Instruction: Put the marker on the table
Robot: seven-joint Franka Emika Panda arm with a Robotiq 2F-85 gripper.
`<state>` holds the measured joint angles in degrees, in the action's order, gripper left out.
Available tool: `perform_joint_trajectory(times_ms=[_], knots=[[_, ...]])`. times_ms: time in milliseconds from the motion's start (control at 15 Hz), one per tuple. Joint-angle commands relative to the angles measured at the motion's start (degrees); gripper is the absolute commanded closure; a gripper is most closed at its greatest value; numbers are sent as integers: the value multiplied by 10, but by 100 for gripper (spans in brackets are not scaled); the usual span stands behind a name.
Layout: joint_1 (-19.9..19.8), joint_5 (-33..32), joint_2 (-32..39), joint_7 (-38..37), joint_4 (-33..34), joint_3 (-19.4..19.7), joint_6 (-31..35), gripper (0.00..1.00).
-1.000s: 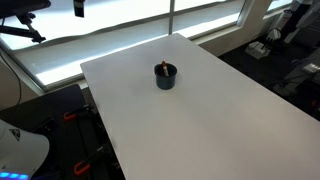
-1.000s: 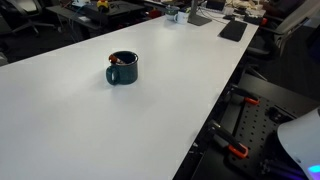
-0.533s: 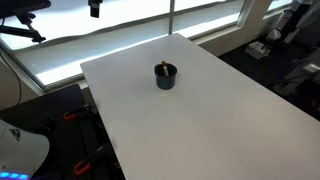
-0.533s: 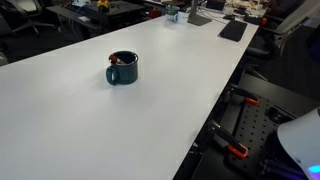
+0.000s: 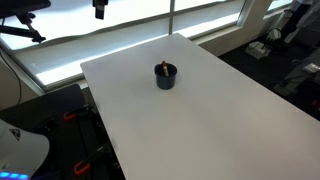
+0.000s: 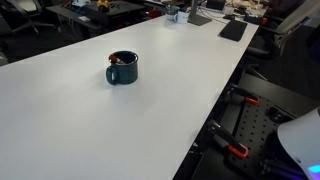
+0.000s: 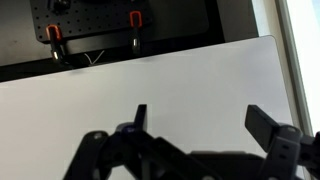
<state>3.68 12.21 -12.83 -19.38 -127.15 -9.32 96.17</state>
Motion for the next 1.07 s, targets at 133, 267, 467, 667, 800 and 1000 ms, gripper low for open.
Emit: perform_joint_trajectory(times_ms=[133,267,467,667,800,1000], knots=[[-16,-22,150,-2,163,41,-56,0],[-10,-14,112,7,112,46,-23,0],[-15,-17,172,6,175,56,-39,0],[-12,-17,180,1,183,56,-42,0],[-12,-17,179,0,185,55,-45,0],[-12,-17,179,0,186,55,-45,0]])
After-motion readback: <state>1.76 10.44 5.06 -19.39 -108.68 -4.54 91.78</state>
